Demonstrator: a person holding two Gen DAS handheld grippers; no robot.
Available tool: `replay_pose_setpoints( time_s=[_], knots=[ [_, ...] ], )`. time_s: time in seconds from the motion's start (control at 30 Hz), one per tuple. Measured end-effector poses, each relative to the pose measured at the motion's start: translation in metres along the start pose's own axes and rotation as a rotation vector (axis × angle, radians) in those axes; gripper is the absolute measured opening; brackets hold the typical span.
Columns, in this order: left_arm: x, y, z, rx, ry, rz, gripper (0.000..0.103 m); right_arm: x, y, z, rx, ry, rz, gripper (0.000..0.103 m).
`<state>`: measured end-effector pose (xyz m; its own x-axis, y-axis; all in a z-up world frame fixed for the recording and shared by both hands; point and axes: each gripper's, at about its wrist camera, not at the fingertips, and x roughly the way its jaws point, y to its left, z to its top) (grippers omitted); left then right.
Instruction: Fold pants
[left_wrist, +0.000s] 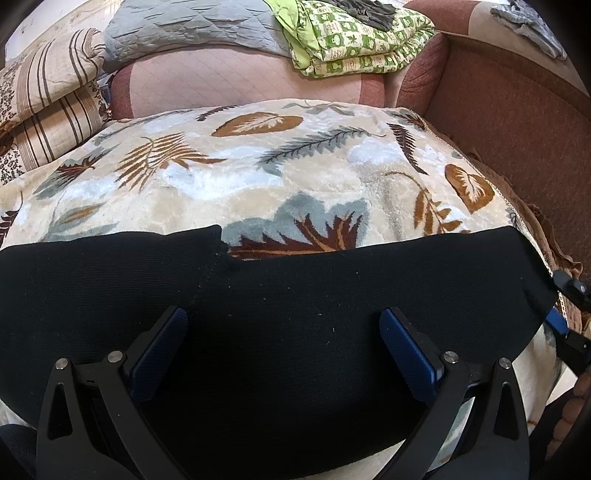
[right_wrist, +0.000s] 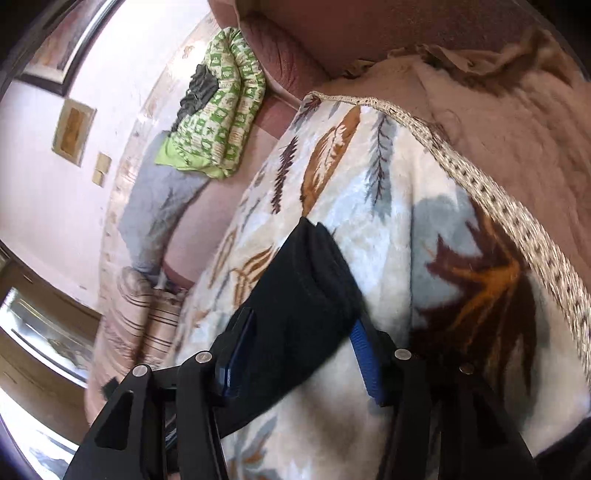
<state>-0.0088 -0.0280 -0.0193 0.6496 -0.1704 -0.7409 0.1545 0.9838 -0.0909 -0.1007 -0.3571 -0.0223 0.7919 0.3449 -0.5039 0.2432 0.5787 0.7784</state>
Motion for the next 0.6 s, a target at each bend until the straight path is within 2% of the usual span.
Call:
replay_pose_setpoints(
  time_s=[0.07,0.13,0.33,0.47,0.57,0.6],
  knots=[
    [0.0,0.0,0.0,0.002,0.0,0.004,0.103,0.004,-0.003,0.005,0.023,-0.02,-0.007,0.045],
    [0.0,0.0,-0.001,0.007,-0.001,0.01,0.103,0.005,-0.005,0.005,0.023,-0.024,-0.02,0.034],
    [-0.002,0.003,-0.001,-0.007,-0.002,-0.008,0.103,0.0,-0.004,0.001,-0.025,-0.025,-0.048,0.024],
    [-0.002,0.004,0.0,-0.019,-0.006,-0.021,0.103,-0.002,-0.009,0.002,-0.003,-0.037,-0.046,0.018],
    [-0.008,0.012,0.002,-0.068,-0.028,-0.076,0.103,-0.002,-0.013,0.002,0.02,-0.044,-0.027,0.017],
    [-0.014,0.019,0.004,-0.107,-0.059,-0.116,0.103,-0.002,-0.014,0.002,0.03,-0.048,-0.017,0.015]
  ],
)
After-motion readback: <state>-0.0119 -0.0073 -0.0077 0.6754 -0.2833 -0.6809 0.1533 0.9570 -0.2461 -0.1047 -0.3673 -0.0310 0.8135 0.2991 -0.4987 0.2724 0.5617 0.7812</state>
